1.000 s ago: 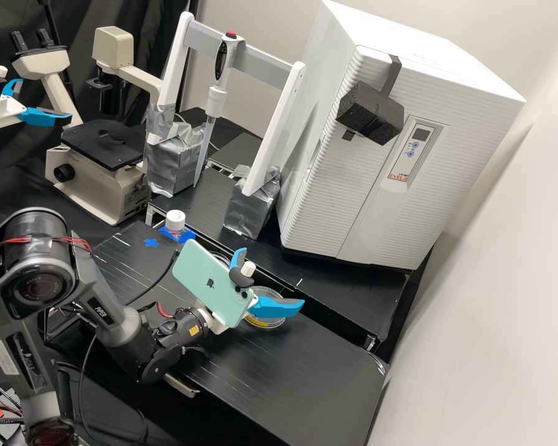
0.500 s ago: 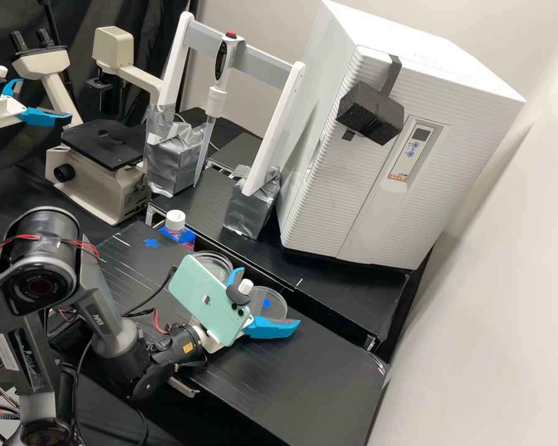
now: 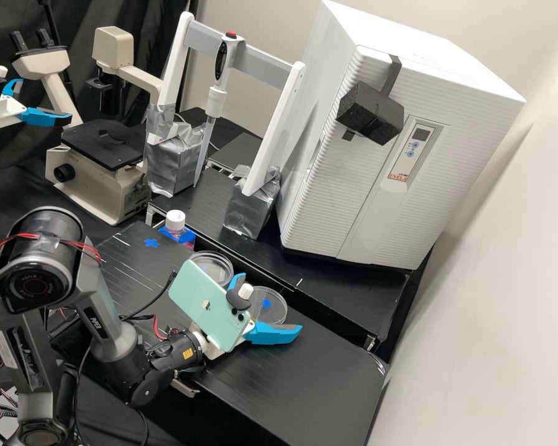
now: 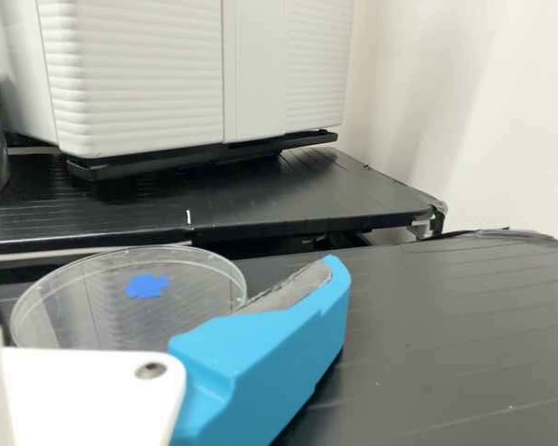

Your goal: Close the lid

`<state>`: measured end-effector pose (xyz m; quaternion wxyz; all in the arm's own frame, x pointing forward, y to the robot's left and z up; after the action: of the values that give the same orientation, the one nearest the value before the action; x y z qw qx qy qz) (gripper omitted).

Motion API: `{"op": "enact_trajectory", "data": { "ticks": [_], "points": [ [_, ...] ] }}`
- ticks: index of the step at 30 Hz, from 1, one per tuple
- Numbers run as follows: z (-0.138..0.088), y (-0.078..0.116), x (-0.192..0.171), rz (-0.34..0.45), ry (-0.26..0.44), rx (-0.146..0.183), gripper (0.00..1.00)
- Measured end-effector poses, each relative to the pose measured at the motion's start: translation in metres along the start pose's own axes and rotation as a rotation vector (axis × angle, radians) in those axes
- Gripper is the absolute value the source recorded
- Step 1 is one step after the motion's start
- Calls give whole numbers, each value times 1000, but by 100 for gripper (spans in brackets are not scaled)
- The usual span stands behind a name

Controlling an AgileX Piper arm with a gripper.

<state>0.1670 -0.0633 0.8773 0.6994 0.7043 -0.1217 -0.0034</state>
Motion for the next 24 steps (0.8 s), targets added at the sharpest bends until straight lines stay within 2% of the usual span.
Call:
{"op": "enact_trajectory", "data": {
  "ticks": [7,11,21,22,24],
  "points": [
    [2,-1,1,-2,0,-6,100],
    [2,-4,3,-11,1,-34,100],
    [1,-6,3,6,14,-38,100],
    [1,-6,4,8,19,-38,0],
    [2,-6,4,7,18,-40,0]
  ]
}}
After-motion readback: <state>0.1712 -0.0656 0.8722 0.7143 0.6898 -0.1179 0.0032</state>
